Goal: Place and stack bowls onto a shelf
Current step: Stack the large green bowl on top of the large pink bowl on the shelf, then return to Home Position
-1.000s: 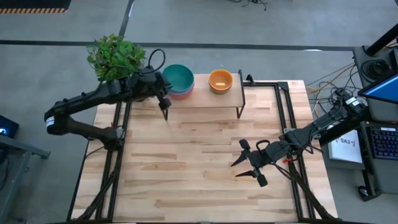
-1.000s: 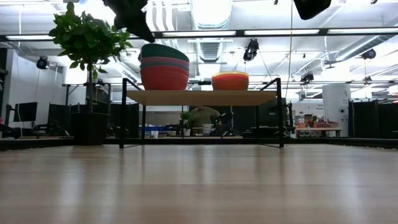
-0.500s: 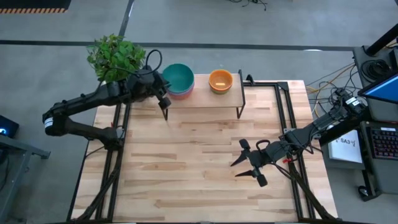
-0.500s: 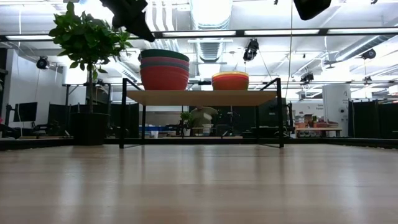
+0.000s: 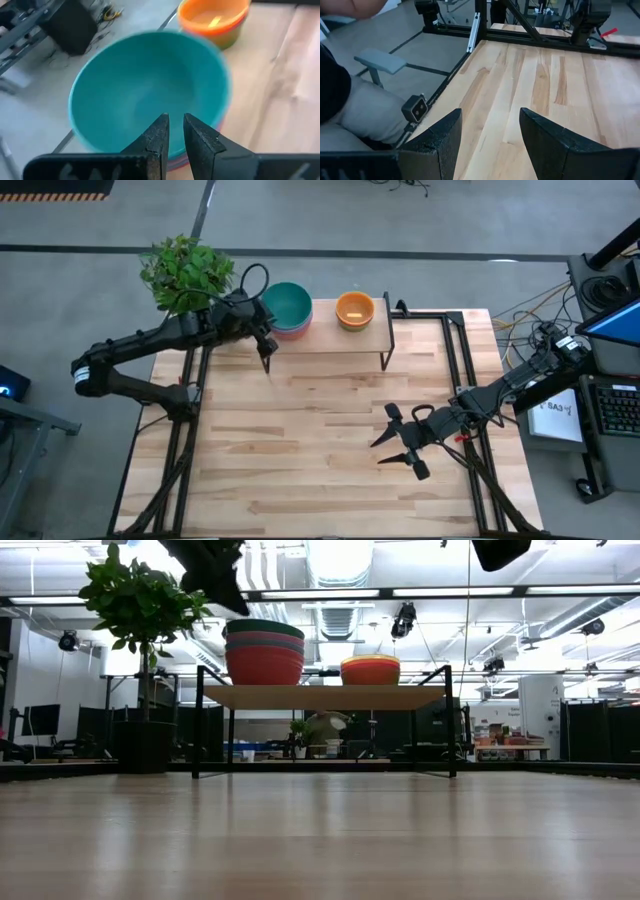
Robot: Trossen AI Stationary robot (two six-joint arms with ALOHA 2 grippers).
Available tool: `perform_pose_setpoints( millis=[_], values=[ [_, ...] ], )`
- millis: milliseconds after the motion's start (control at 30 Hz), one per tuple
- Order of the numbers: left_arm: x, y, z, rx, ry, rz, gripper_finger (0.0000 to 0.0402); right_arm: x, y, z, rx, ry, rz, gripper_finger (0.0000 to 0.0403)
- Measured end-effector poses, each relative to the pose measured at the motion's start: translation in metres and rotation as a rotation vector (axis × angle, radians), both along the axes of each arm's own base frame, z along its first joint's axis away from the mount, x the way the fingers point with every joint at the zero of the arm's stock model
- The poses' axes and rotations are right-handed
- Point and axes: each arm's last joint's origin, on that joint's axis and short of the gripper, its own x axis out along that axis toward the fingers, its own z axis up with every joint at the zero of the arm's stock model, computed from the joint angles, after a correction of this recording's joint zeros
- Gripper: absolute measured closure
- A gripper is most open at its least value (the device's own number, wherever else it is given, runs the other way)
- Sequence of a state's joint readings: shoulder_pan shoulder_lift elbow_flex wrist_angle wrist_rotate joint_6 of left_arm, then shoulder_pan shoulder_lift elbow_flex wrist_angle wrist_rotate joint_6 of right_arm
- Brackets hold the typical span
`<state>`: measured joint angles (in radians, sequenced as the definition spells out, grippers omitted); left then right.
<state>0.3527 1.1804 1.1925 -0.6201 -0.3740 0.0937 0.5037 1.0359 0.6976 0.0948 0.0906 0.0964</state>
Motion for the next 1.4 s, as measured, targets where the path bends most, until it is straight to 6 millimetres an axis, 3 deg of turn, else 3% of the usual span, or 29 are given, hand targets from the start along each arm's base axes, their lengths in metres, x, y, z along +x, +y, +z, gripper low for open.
perform_pose_setpoints(
  millis=[167, 267, 467, 600, 1000, 1400],
  values=[
    [-0.007, -0.021, 0.017, -0.051, -0.110, -0.116, 0.0361, 0.000, -0.001, -0.002, -0.068, -0.050, 0.023, 0.0216],
    [-0.014, -0.042, 0.017, -0.093, -0.176, -0.213, 0.0361, 0.001, -0.005, -0.004, -0.114, -0.117, 0.028, 0.0216],
    [-0.034, -0.091, -0.013, -0.126, -0.328, -0.436, 0.0361, -0.008, -0.033, -0.010, -0.133, -0.157, -0.038, 0.0216],
    [-0.050, -0.111, -0.032, -0.089, -0.432, -0.584, 0.0361, -0.019, -0.052, -0.013, -0.113, -0.180, -0.066, 0.0216],
    [-0.085, -0.109, -0.073, -0.047, -0.572, -0.625, 0.0362, -0.053, -0.084, -0.039, -0.078, -0.240, -0.153, 0.0216],
    [-0.106, -0.105, -0.115, -0.079, -0.670, -0.607, 0.0362, -0.089, -0.096, -0.050, -0.018, -0.374, -0.213, 0.0216]
  ],
)
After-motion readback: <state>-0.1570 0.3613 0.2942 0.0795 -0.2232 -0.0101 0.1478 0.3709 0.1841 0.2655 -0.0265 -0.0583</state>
